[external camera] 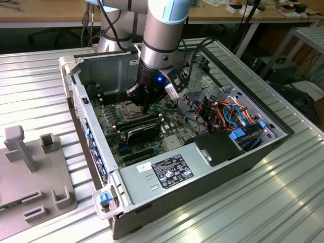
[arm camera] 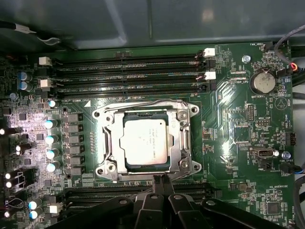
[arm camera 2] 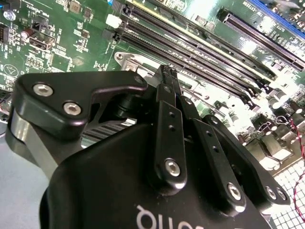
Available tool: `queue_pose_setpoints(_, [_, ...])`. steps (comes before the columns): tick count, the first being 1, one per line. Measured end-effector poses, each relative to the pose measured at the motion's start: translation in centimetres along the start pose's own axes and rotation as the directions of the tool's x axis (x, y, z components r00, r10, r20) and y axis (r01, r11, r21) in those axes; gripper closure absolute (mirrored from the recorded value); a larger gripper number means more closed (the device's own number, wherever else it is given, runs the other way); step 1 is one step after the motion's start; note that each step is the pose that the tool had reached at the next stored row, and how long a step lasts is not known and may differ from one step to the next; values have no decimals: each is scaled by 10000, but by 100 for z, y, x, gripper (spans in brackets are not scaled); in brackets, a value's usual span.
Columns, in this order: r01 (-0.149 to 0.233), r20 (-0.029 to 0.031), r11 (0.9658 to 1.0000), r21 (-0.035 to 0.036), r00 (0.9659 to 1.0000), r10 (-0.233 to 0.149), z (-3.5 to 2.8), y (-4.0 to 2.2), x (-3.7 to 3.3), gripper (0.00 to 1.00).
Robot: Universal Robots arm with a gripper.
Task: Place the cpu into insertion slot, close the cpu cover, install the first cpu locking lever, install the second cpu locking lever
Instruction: 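Install the second cpu locking lever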
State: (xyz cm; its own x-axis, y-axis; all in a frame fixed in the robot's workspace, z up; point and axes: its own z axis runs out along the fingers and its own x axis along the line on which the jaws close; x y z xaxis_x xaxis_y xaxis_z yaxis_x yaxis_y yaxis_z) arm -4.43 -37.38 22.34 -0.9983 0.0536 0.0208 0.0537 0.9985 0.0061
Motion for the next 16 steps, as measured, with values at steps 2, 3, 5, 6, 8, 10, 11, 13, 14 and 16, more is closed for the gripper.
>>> queue_pose_setpoints(2, [1,0,10000,0,10000,-1,3,0,0,89])
queue_pose_setpoints(3, [0,0,10000,0,10000,0,3,0,0,89])
queue_pose_setpoints(5, [1,0,10000,0,10000,-1,3,0,0,89])
queue_pose_setpoints(6, [1,0,10000,-1,10000,-1,4,0,2,89])
queue_pose_setpoints(8, [-1,2,10000,-2,10000,1,5,0,10,89])
queue_pose_setpoints(10, [0,0,10000,-1,10000,0,7,-1,20,89])
queue_pose_setpoints(11, [0,0,10000,-1,10000,0,9,-1,26,89])
queue_pose_setpoints(13, [0,0,10000,1,10000,0,16,-2,38,89])
queue_pose_setpoints(14, [0,0,10000,0,10000,0,22,-1,44,89])
queue_pose_setpoints(16, [0,0,10000,0,10000,0,36,-1,57,89])
